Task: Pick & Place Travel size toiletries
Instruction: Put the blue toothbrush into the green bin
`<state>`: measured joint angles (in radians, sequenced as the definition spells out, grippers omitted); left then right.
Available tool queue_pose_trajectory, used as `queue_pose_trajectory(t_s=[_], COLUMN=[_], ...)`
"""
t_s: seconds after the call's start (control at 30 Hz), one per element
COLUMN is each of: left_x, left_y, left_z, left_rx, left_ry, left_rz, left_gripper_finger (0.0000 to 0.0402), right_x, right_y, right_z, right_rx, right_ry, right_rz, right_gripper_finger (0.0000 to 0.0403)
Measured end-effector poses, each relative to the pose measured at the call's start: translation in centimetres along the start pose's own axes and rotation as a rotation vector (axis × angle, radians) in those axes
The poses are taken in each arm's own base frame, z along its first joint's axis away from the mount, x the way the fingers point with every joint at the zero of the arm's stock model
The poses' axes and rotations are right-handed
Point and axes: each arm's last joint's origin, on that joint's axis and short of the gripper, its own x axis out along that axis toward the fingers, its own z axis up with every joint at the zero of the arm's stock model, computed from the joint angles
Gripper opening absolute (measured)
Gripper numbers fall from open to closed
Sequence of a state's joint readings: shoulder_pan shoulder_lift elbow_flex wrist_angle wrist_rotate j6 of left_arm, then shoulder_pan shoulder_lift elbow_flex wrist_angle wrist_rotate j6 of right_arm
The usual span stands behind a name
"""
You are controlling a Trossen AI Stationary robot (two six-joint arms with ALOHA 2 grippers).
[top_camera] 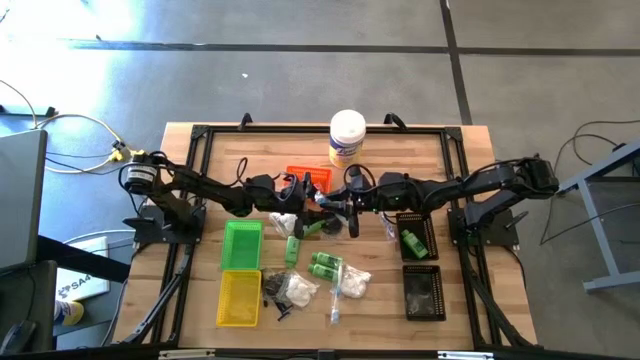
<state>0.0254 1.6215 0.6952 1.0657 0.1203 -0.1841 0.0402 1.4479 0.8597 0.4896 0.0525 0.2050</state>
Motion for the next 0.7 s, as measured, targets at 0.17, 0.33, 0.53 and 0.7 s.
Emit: queue_pose_trajectory(t_s=[0.17,0.33,0.53,0.7], left_x=[0.0,-0.01,-0.01,-0.01], left_y=[0.0,0.01,0.0,0.0], left_z=[0.0,-0.01,-0.01,-0.02], left_rx=[0.016,0.023,0.023,0.021], left_ry=[0.0,0.0,0.0,0.002], left_rz=[0.002,0.002,0.001,-0.001], left_gripper_finger=[0.0162,0.0111,0.0065,0.0032], right_x=[0.0,0.0,0.0,0.0], right_y=[0.0,0.0,-0.01,0.0], right_z=[0.0,0.0,0.0,0.0], right_rx=[0.001,0.004,0.006,0.006], right_ry=[0.0,0.0,0.0,0.001], right_rz=[0.0,0.0,-0.001,0.001], right_gripper_finger=[0.0073,0.0073,0.0072,0.0072])
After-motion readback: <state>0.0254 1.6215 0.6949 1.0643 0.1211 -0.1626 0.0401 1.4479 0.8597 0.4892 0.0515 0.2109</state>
